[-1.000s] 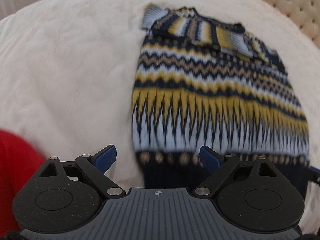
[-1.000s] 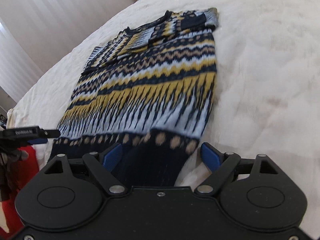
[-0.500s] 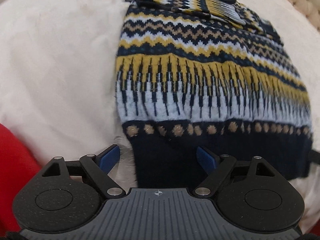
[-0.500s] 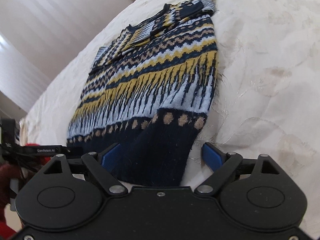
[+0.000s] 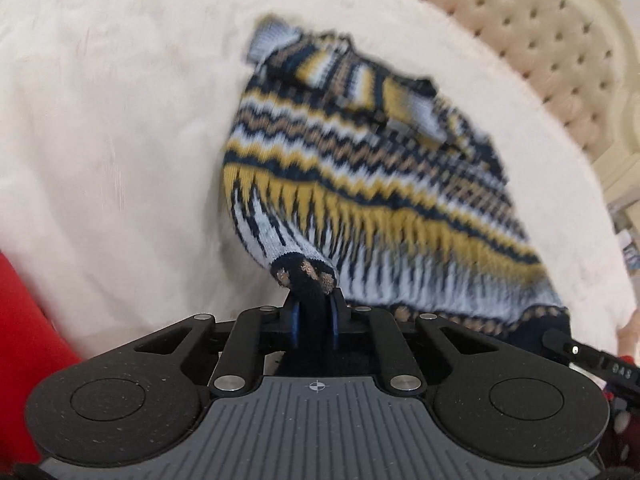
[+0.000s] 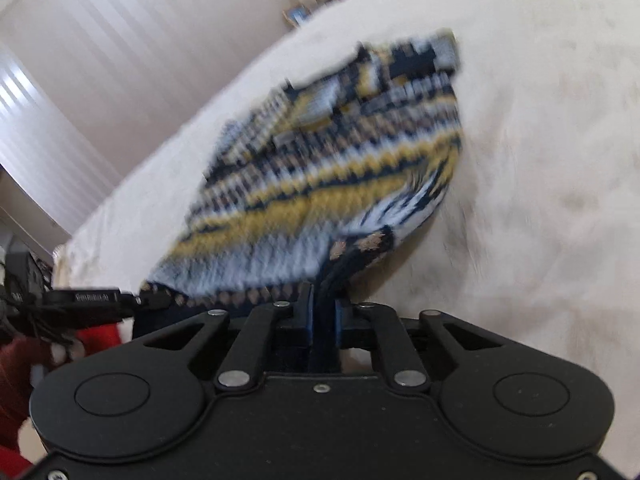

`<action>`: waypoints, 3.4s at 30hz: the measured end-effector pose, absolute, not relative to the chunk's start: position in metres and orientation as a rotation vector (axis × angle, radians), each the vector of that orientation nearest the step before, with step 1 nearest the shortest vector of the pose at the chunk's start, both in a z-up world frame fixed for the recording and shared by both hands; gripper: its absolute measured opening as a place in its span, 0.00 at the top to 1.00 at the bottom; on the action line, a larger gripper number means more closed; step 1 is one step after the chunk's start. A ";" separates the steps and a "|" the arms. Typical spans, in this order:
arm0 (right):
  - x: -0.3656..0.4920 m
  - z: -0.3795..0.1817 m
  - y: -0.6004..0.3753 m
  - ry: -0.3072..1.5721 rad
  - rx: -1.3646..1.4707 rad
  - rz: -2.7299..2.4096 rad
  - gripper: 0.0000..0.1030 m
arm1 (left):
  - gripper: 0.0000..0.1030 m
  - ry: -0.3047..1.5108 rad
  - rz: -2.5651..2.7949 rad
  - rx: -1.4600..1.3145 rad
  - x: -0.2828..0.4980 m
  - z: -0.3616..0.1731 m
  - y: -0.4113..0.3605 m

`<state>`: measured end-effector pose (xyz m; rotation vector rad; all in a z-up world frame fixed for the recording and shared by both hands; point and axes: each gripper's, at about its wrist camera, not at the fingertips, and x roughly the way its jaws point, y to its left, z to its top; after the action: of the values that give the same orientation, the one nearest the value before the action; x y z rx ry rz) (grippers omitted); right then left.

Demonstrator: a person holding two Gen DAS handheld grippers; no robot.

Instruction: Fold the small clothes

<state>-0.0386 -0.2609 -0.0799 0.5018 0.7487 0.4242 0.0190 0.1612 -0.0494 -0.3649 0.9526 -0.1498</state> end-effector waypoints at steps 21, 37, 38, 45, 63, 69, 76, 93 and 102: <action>0.070 0.007 -0.275 0.438 0.562 0.425 0.88 | 0.88 0.629 -0.244 -0.402 0.106 0.038 0.178; 0.250 -0.015 -0.270 0.503 0.623 0.285 0.88 | 0.87 0.653 -0.167 -0.333 0.273 0.010 0.168; 0.258 -0.020 -0.268 0.519 0.614 0.275 0.88 | 0.87 0.670 -0.155 -0.328 0.281 0.003 0.165; 0.292 -0.049 -0.252 0.611 0.532 0.211 0.88 | 0.86 0.758 -0.087 -0.303 0.312 -0.035 0.166; 0.265 -0.028 -0.244 0.524 0.377 0.213 0.24 | 0.21 0.697 -0.143 -0.166 0.302 0.005 0.168; 0.249 -0.043 -0.204 0.611 0.191 0.282 0.24 | 0.21 0.781 -0.210 0.049 0.273 -0.020 0.137; 0.244 -0.080 -0.177 0.754 -0.015 0.261 0.25 | 0.20 0.883 -0.178 0.171 0.248 -0.069 0.140; 0.227 -0.080 -0.178 0.710 -0.006 0.203 0.20 | 0.09 0.875 -0.113 0.184 0.251 -0.076 0.133; 0.184 -0.083 -0.159 0.648 -0.024 0.214 0.18 | 0.07 0.873 -0.083 0.194 0.249 -0.076 0.128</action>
<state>0.1842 -0.1588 -0.0827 -0.0242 0.6483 0.2145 0.2492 0.1279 -0.0765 0.1935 0.8733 -0.0826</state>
